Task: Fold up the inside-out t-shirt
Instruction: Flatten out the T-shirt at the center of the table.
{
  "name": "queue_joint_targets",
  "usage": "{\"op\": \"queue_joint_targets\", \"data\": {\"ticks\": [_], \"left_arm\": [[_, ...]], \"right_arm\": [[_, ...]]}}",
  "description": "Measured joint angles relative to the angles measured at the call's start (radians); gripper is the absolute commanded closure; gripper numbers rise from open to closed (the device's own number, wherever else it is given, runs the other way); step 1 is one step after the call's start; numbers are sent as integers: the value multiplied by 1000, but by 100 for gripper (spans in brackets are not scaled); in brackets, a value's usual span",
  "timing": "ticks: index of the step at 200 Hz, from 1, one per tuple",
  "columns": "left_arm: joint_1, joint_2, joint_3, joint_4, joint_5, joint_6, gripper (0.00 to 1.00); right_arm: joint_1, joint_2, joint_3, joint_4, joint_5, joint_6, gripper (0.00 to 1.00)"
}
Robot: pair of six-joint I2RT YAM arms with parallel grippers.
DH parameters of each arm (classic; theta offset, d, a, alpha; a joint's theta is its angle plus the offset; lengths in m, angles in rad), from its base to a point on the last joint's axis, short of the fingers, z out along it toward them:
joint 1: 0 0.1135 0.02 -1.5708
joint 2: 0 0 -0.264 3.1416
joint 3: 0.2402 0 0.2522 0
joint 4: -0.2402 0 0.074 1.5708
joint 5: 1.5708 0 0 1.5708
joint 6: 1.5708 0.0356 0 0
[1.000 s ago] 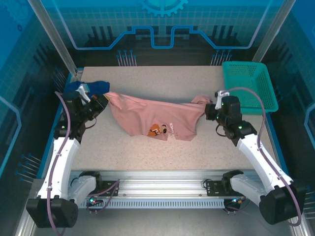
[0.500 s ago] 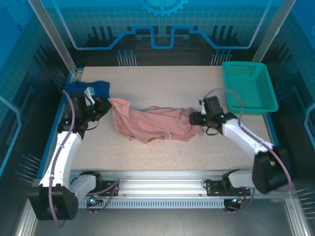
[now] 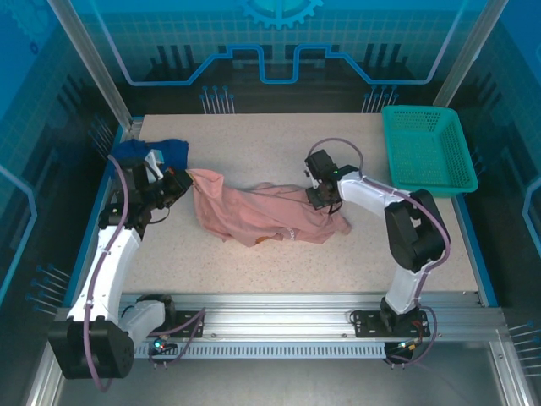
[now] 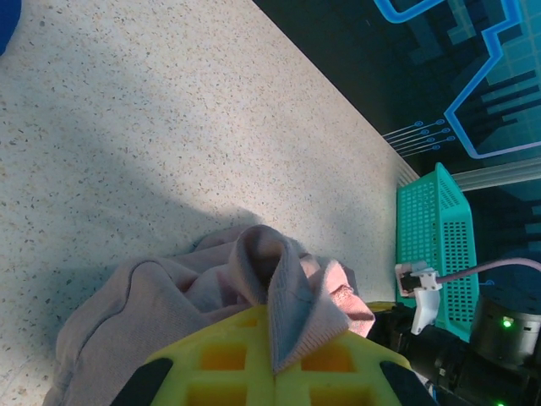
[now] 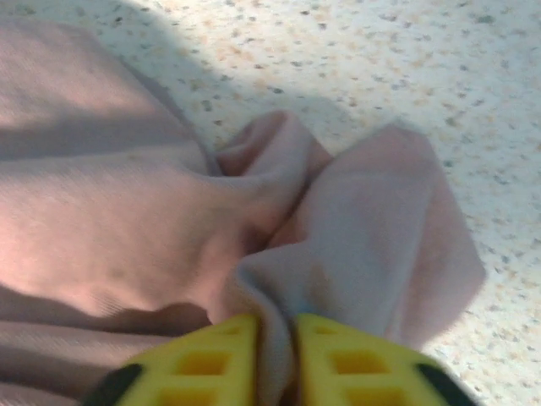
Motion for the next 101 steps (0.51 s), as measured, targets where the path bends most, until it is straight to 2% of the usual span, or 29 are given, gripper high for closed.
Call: {"op": "queue_joint_targets", "data": {"ticks": [17,60,77,101], "left_arm": [[12,1,12,-17,-1,-1,100],[81,28,148,-71,10,0,100],[84,35,191,-80,18,9,100],[84,53,205,-90,32,29,100]], "right_arm": [[-53,-98,-37,19,-41,3,100],[-329,-591,-208,138,-288,111,99],[-361,-689,-249,164,-363,145,99],[-367,-718,-324,162,-406,170,95]]}}
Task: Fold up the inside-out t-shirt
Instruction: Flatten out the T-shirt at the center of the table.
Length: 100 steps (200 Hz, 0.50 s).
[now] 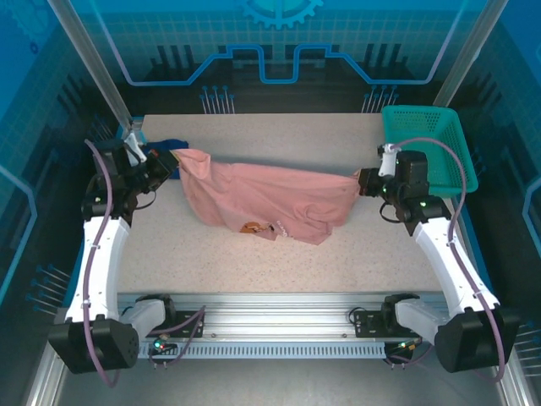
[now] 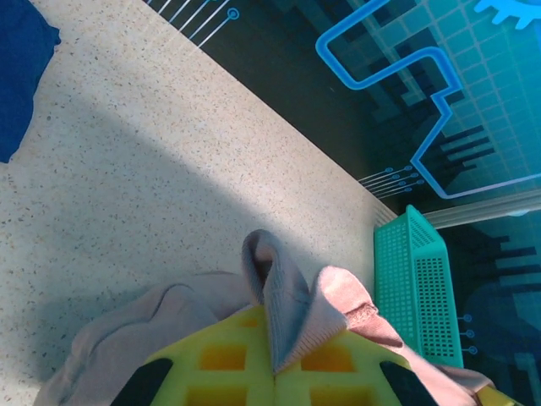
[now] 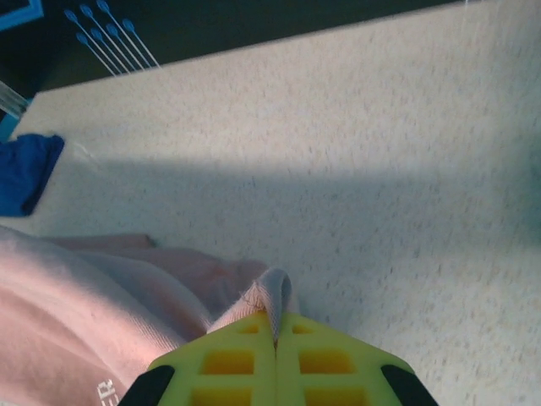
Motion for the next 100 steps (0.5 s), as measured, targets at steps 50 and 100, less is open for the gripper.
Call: {"op": "queue_joint_targets", "data": {"ticks": [50,100], "left_arm": [[0,63,-4,-47,31,42,100],[0,72,-23,-46,63,45,100]], "right_arm": [[-5,58,-166,-48,4,30,91],[-4,409,47,-7,-11,37,92]]}}
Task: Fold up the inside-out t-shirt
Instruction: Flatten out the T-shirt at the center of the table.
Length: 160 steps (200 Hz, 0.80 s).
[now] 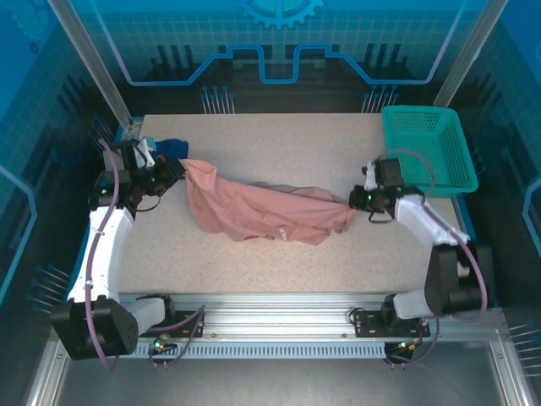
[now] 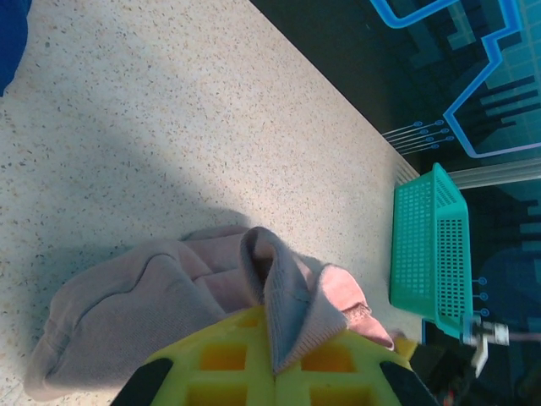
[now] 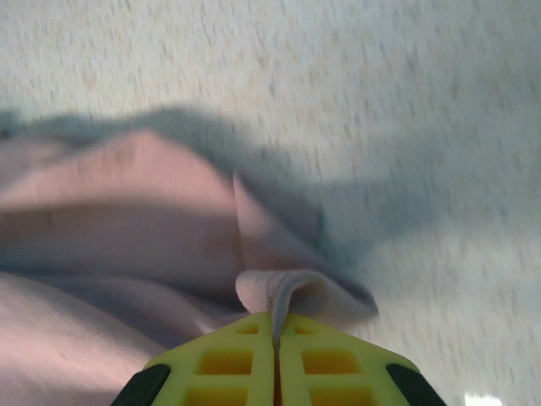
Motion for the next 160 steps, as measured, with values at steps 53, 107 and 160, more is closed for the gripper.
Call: {"op": "queue_joint_targets", "data": {"ticks": [53,107,160], "left_arm": [[0,1,-26,8,13,1,100],[0,19,-41,8,26,1,100],[0,28,-41,9,40,1,100]], "right_arm": [[0,359,463,-6,9,-53,55],[33,183,165,-50,59,-98,35],[61,279,214,-76,82,-122,47]]}}
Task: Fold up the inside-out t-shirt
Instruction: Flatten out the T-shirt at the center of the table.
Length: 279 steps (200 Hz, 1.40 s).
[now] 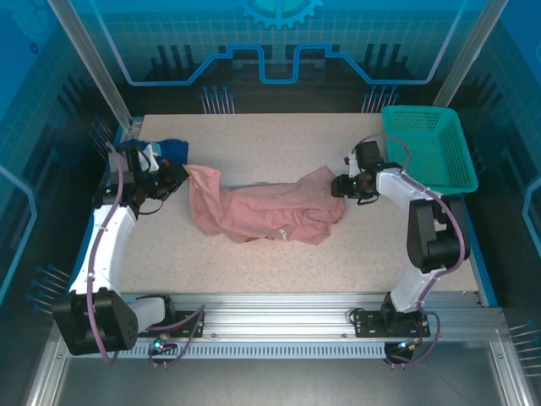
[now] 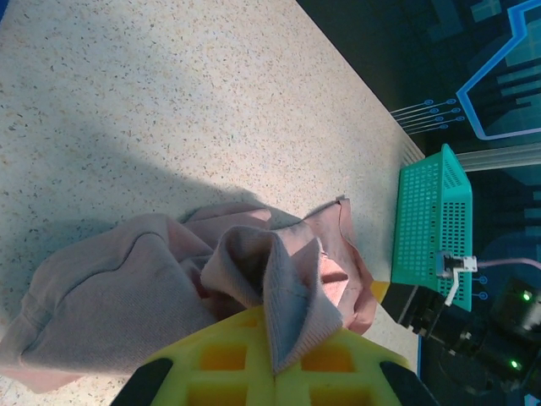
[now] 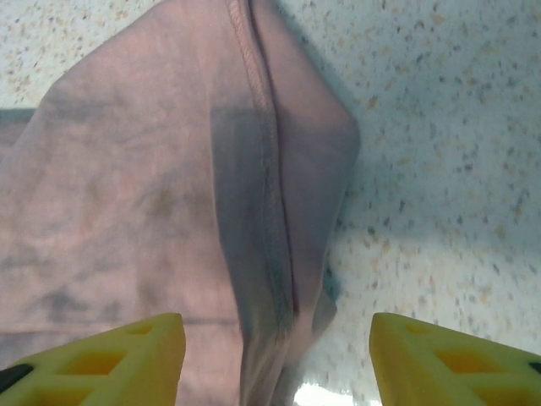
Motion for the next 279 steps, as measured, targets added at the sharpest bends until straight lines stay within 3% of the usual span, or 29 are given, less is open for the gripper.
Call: {"op": "queue_joint_targets", "data": {"ticks": [83,113,134,158,173,191,241,279], "left_arm": [[0,0,-4,8,3,0,100],[0,0,-4,7,2,0,100],[2,0,0,5,-2,-1,100],[27,-1,61,-23,-6,-10,100],[50,-6,140,-31,-16,-23,100],[76,-31,237,-28,-35,-39,100],[139,-89,520,-32,-78,-70,100],[139,-113,811,-78,-170,-8,100]], "right_arm": [[24,82,60,-28,40,-42,100],[15,35,37,-29,21,-37,100],[-50,-131,-28,26,-140,13,100],[-216,-388,-77,237,-361,190,100],[-280,-484,-57,352,-425,271,100],[-290,-518,33,374,-472,306,100],[-332,-594,208,282,-494,289,100],[-336,-762,369,175,-441,184,100]]}}
